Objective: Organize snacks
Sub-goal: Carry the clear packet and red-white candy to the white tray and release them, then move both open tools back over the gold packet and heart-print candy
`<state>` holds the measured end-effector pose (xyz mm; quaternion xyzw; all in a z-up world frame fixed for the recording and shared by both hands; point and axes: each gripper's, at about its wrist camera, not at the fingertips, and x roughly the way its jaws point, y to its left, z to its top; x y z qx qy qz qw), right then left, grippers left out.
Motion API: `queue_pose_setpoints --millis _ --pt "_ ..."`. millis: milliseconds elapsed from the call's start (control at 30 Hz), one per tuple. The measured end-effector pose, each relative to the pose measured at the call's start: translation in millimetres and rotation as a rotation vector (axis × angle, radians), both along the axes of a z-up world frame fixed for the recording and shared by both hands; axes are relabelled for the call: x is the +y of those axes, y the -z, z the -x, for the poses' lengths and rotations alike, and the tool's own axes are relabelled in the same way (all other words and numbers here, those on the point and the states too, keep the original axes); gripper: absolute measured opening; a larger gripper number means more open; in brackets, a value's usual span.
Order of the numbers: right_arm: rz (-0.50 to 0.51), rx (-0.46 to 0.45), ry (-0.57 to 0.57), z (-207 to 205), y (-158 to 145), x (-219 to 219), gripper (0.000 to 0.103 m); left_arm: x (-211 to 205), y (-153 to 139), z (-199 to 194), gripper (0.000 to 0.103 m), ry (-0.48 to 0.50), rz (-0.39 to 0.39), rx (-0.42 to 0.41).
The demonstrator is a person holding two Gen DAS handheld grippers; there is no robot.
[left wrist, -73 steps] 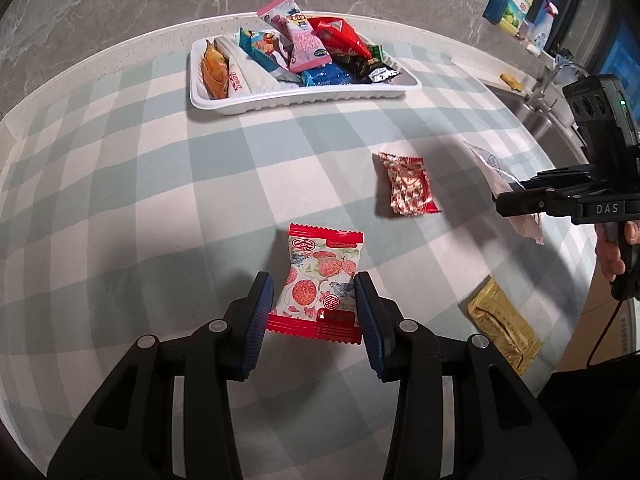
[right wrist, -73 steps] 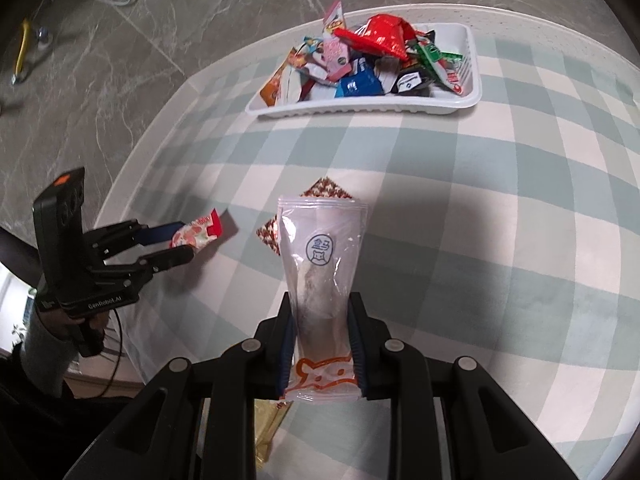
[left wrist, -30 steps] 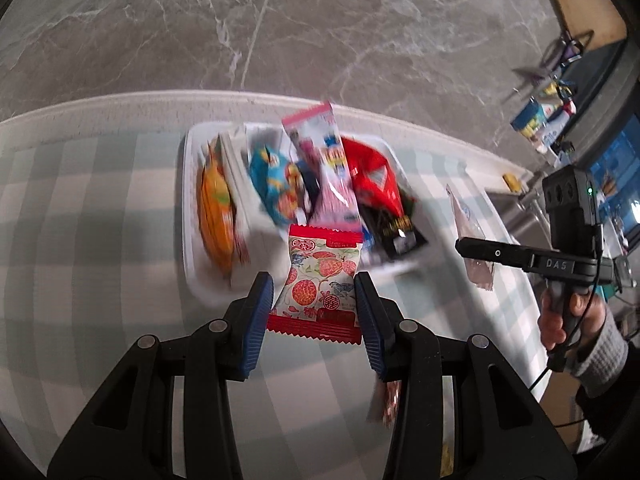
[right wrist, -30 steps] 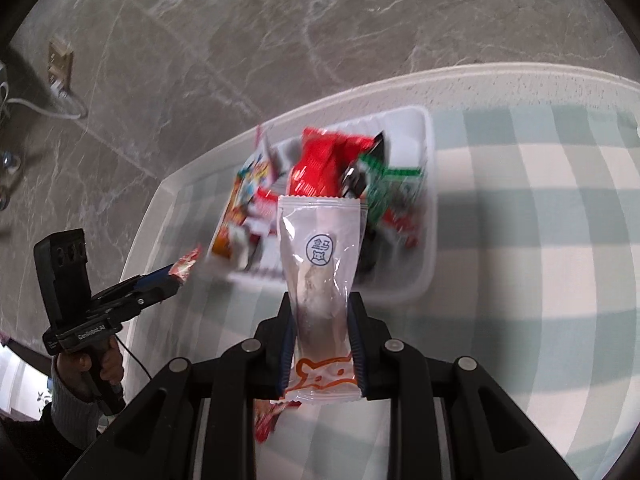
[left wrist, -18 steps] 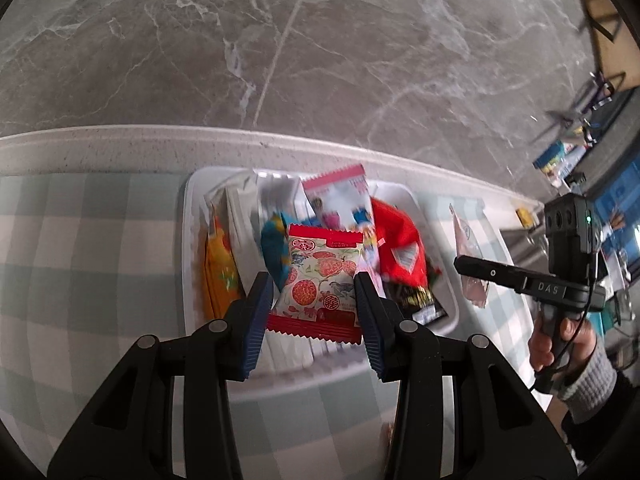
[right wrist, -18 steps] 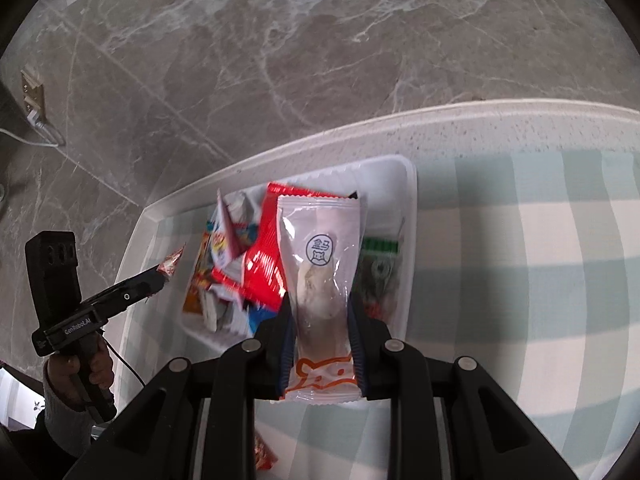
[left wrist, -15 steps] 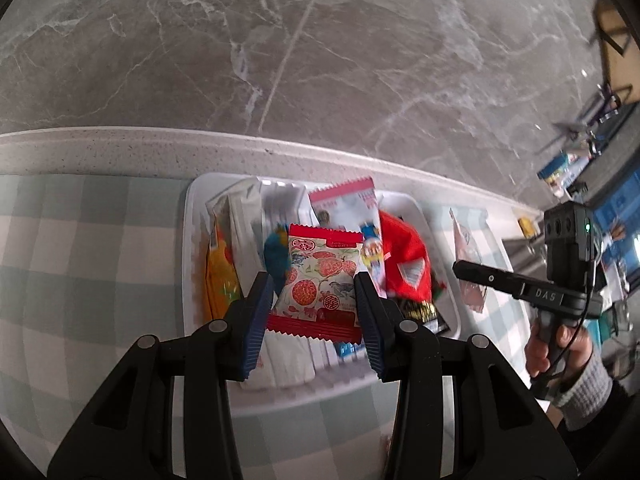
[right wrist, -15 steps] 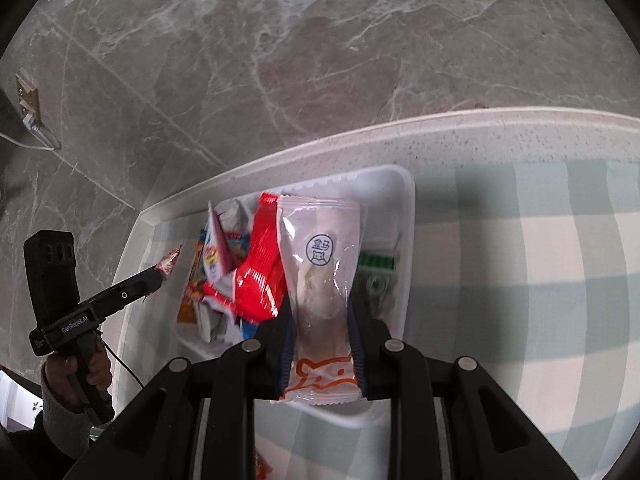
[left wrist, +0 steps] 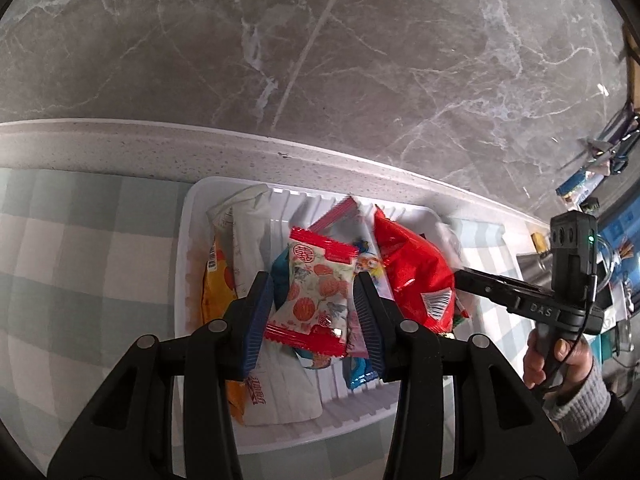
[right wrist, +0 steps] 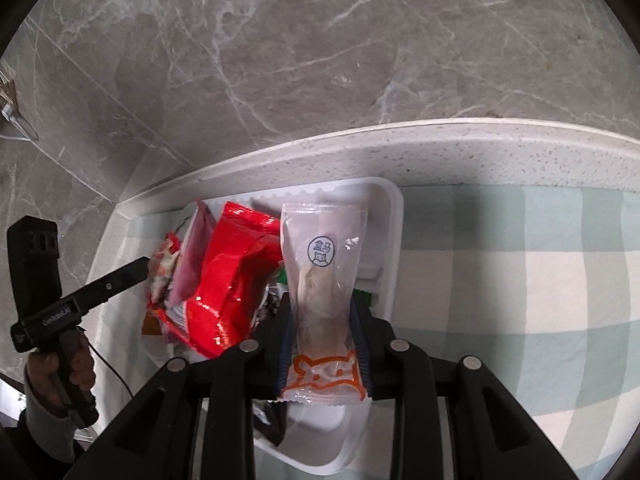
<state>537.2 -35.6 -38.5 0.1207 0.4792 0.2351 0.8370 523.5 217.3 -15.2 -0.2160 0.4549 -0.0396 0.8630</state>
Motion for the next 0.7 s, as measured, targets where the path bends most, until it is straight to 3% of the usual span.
queue_pose_setpoints --millis 267,700 --pt "0.006 -0.046 0.023 6.5 -11.0 -6.7 0.049 5.3 -3.4 8.2 0.045 -0.028 0.008 -0.024" --pt "0.000 -0.124 0.041 62.3 -42.1 -18.7 0.050 -1.6 -29.2 61.5 0.048 -0.022 -0.035 -0.064"
